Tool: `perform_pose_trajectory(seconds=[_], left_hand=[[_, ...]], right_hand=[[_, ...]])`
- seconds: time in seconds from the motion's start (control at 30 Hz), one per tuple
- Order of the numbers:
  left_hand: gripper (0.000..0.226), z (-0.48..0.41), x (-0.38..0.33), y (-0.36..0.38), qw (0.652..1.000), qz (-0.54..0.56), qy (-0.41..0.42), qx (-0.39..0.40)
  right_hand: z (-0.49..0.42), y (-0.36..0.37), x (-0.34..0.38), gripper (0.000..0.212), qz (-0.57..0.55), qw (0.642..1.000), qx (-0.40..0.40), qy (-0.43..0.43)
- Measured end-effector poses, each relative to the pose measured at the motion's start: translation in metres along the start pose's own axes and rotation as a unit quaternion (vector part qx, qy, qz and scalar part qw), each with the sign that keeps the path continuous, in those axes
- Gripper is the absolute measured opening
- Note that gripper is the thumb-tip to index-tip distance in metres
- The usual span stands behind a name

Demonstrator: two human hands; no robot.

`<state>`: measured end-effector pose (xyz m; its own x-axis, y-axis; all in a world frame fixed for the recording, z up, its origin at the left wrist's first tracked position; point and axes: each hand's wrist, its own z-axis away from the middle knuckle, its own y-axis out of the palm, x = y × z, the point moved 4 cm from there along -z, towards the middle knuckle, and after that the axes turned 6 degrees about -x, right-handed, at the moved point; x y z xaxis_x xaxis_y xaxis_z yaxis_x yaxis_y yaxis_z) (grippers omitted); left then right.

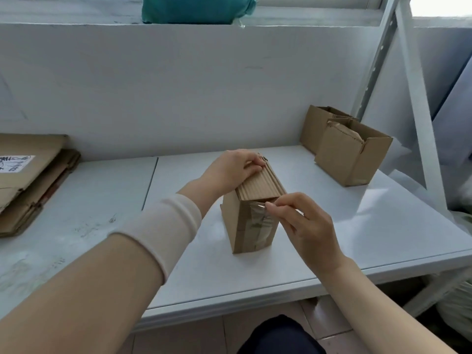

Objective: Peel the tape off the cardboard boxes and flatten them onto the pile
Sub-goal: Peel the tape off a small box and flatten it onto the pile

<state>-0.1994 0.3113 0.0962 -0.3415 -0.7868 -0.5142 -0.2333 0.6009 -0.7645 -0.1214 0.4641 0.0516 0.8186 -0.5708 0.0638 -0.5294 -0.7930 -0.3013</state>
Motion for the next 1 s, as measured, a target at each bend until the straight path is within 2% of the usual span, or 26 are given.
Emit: perform_pose_trajectory(seconds=[0.07, 0.13, 0.23, 0.33, 0.4, 0.47, 0.53, 0.67, 0.83, 1.0], left_hand=[[0.042, 0.002, 0.001, 0.001, 0.996, -0.061, -0.02, 0.069], [0.058, 0.004, 0.004, 0.002, 0.986, -0.1, -0.04, 0.127], [0.066, 0.006, 0.003, 0.004, 0.983, -0.086, -0.057, 0.15], [0.065, 0.004, 0.001, 0.01, 0.984, -0.07, -0.047, 0.158], [0.058, 0.003, -0.007, 0.015, 0.983, -0.075, 0.008, 0.164], [0.045, 0.004, -0.016, 0.017, 0.982, -0.062, 0.063, 0.167], [0.043, 0.006, -0.019, 0.016, 0.976, -0.065, 0.088, 0.186], [0.072, 0.018, -0.013, 0.009, 0.963, -0.082, 0.091, 0.241], [0.06, 0.028, -0.003, -0.006, 0.971, -0.037, 0.061, 0.23], [0.052, 0.032, -0.002, -0.009, 0.977, -0.014, 0.069, 0.2]], right_hand=[[0.005, 0.003, 0.002, 0.021, 0.024, 0.999, 0.002, -0.048], [0.009, 0.004, 0.003, 0.021, 0.037, 0.998, -0.001, -0.06], [0.013, 0.004, 0.002, 0.014, 0.062, 0.996, -0.011, -0.062], [0.02, 0.003, -0.001, 0.008, 0.051, 0.997, -0.004, -0.057], [0.023, 0.001, -0.005, 0.008, 0.042, 0.998, 0.001, -0.04], [0.021, -0.004, -0.01, 0.012, 0.024, 1.0, 0.003, -0.001], [0.013, -0.011, -0.014, 0.019, 0.008, 0.999, -0.002, 0.052], [0.004, -0.018, -0.017, 0.026, 0.048, 0.993, -0.026, 0.107], [0.004, -0.012, -0.013, 0.027, 0.027, 0.993, -0.041, 0.106], [0.005, -0.008, -0.009, 0.016, 0.002, 0.995, -0.052, 0.087]])
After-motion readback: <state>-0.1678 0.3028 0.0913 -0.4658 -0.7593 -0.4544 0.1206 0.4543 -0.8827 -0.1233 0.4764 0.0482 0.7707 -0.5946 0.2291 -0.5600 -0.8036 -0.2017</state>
